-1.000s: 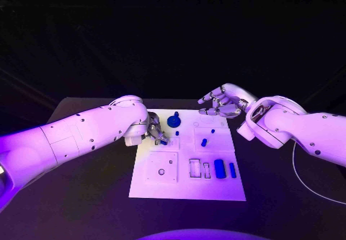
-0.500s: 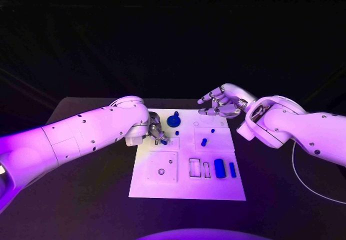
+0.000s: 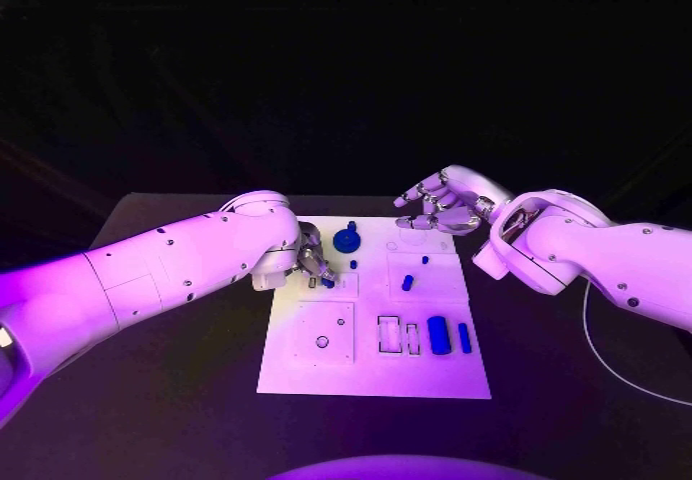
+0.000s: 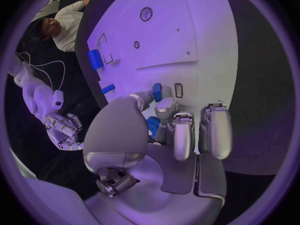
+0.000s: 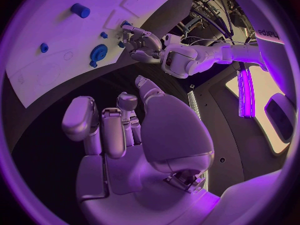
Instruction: Assemble the parts on the task board
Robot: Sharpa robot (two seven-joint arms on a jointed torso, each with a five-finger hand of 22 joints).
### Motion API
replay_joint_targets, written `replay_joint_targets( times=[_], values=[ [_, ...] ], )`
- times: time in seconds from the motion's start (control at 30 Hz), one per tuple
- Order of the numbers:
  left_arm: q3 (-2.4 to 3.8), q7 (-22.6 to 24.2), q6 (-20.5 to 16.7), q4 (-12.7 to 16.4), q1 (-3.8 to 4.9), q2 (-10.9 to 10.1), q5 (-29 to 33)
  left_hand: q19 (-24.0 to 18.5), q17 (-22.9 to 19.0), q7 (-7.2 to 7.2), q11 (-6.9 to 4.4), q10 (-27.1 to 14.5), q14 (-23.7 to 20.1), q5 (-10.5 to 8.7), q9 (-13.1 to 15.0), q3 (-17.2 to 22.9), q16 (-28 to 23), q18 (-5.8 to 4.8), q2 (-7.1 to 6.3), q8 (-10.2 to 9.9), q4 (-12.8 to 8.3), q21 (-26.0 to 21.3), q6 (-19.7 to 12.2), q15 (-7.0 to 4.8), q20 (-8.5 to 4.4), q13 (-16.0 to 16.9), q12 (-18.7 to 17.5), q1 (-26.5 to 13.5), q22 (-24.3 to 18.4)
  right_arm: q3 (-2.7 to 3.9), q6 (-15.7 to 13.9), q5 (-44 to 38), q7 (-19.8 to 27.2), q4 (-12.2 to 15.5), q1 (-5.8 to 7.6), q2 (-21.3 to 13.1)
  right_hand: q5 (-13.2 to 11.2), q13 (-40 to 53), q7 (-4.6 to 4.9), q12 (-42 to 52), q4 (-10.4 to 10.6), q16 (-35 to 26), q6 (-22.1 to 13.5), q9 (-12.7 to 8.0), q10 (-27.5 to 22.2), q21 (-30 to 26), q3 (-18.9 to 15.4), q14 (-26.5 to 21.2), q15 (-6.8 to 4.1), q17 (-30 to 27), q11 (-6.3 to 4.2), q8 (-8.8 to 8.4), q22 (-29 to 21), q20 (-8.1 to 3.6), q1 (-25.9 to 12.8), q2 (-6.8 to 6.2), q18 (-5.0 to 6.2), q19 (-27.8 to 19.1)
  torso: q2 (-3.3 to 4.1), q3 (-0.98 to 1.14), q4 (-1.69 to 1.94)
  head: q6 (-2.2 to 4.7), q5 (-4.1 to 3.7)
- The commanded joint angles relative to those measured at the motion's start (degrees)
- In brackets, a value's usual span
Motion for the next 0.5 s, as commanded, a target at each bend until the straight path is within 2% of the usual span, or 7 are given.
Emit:
replay_joint_targets(
  times=[0.03,0.5],
  values=[
    [-0.25,0.07,2.31,-0.10,-0.40,0.21,-0.47,2.20,15.06,-0.27,-0.01,0.33,6.12,-0.09,0.04,9.32,0.14,-0.94,0.48,0.24,-9.29,0.16,0.04,0.14,0.09,-0.02,0.16,-0.01,7.32,0.00,0.68,-0.50,-0.05,0.00,-0.05,0.06,-0.03,-0.05,0.13,0.21,0.16,-0.28,0.39,0.06,0.47,-0.16,-0.25,3.09,0.03,1.66,0.02,0.35,-0.05,-0.23,-0.30,0.20,0.02,-0.04,-0.02,-0.04,0.03,-0.14,-0.07],
    [-0.33,0.11,3.54,-0.93,-0.47,0.71,-0.48,2.32,15.06,-0.42,-0.07,0.60,6.12,-0.22,0.42,9.33,0.14,-1.00,0.30,0.56,-9.35,0.33,0.65,0.11,0.09,-0.04,0.27,-1.61,7.59,-0.01,0.80,-0.52,-0.14,0.15,-0.06,-0.05,-0.04,-0.03,0.11,0.28,0.22,-0.35,0.43,0.06,0.48,-0.18,-0.30,3.08,0.02,1.59,0.00,0.38,-0.06,-0.23,-0.35,0.26,0.02,-0.05,-0.01,-0.02,0.04,-0.43,0.00]
  ],
)
